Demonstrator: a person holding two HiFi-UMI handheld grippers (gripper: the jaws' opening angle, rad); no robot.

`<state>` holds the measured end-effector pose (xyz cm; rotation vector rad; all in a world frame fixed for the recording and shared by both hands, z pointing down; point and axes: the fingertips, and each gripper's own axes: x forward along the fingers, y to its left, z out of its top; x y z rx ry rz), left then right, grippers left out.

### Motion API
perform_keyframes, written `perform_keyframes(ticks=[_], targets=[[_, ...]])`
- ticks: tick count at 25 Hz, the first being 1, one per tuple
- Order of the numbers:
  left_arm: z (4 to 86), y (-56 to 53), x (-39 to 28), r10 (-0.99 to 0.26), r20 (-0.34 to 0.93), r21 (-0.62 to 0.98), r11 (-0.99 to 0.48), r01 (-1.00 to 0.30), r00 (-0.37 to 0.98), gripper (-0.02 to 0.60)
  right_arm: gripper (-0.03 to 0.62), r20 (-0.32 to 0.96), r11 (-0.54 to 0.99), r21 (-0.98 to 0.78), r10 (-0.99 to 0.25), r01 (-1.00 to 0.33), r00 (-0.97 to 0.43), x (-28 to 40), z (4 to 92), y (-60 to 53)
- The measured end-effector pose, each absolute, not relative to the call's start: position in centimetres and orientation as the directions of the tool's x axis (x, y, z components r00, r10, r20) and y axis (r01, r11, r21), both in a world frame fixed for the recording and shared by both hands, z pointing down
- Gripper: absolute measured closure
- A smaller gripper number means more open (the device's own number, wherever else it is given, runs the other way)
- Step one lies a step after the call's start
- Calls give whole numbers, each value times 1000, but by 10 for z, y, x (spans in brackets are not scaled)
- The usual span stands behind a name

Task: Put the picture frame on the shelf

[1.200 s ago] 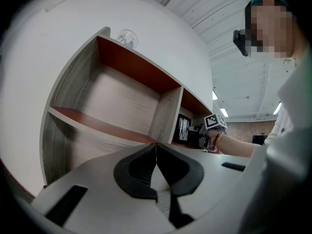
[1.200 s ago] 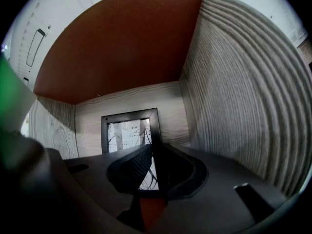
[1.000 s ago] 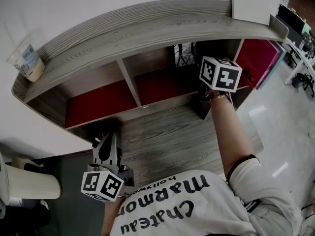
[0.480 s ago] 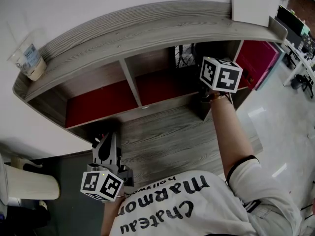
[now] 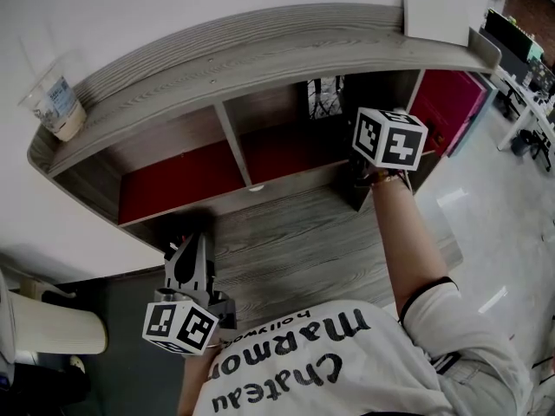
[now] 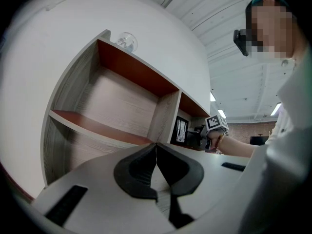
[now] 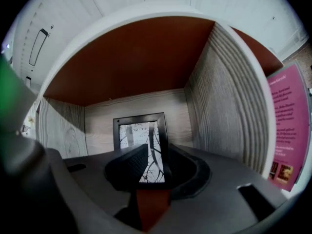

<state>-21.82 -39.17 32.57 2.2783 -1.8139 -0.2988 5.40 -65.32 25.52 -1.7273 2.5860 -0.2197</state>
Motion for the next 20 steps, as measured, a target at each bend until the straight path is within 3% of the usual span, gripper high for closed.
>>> perform_keyframes(ticks=[14, 20], targets=[[314, -368, -210, -937, -68, 276, -349, -896, 344, 565, 479, 102, 420, -154, -894, -894, -437, 42, 281, -550], [310, -354, -202, -905, -75, 264, -423, -867, 418, 565, 492, 74, 450, -245, -874, -859, -479, 25, 285, -486]])
